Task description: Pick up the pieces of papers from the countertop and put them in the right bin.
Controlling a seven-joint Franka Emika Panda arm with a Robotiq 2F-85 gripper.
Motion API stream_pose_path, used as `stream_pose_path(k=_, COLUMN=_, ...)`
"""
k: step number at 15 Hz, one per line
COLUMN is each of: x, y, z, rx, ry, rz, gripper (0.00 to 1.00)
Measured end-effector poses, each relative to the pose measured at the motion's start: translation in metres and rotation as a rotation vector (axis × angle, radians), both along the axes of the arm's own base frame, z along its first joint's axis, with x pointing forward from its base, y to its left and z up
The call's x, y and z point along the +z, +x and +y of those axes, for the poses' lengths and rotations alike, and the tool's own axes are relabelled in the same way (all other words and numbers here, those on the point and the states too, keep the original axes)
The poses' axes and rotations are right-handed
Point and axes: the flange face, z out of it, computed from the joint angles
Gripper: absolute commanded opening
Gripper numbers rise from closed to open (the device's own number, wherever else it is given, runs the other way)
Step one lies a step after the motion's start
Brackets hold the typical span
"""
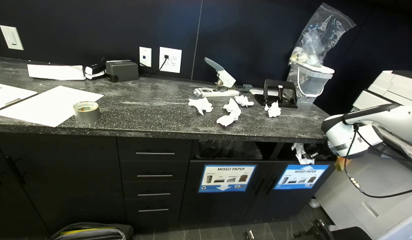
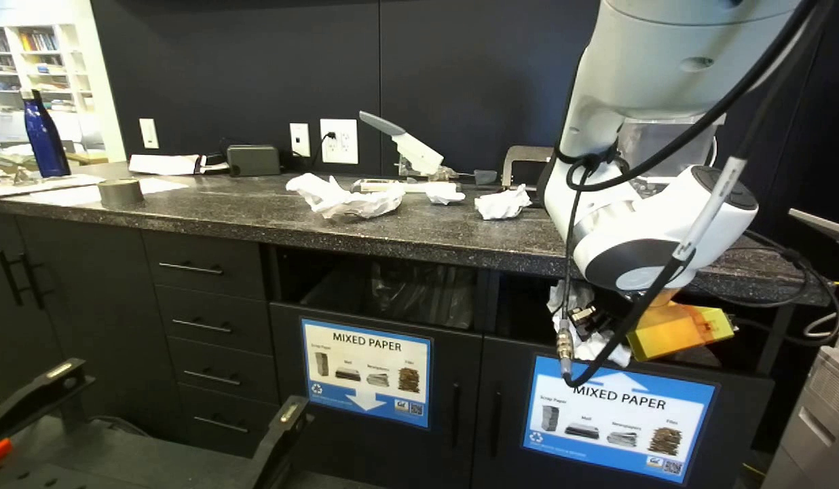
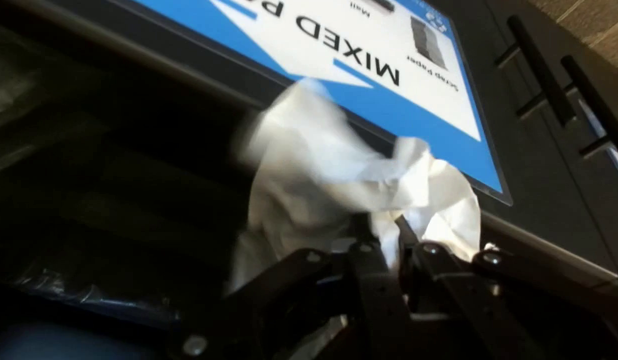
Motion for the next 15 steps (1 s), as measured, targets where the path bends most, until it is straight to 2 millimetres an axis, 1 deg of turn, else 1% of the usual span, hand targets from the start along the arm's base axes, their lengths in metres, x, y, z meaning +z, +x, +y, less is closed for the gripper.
stream_pose_path(k=3, x=0.0, y=-0.004, z=-0.001, rx=-0.033, ry=0.011, rz=-0.067, gripper=0.12)
stream_pose_path(k=5, x=-0.001, y=-0.014, z=-0.004, rx=-0.07, ry=0.046, rz=-0.112, gripper=0.12)
stream_pose_path(k=8, x=-0.005, y=-0.031, z=-0.016, rx=-0.122, ry=0.113, rz=-0.187, gripper=0.12)
stream_pose_path(k=11, x=-0.01, y=-0.041, z=-0.025, rx=-0.163, ry=0.17, rz=-0.254, gripper=0.12)
stream_pose_path(k=13, x=-0.01, y=-0.04, z=-0.024, rx=-0.168, ry=0.186, rz=-0.262, gripper=0.12)
stream_pose_path(k=15, x=-0.008, y=-0.034, z=-0.018, rx=-0.158, ry=0.209, rz=-0.268, gripper=0.12)
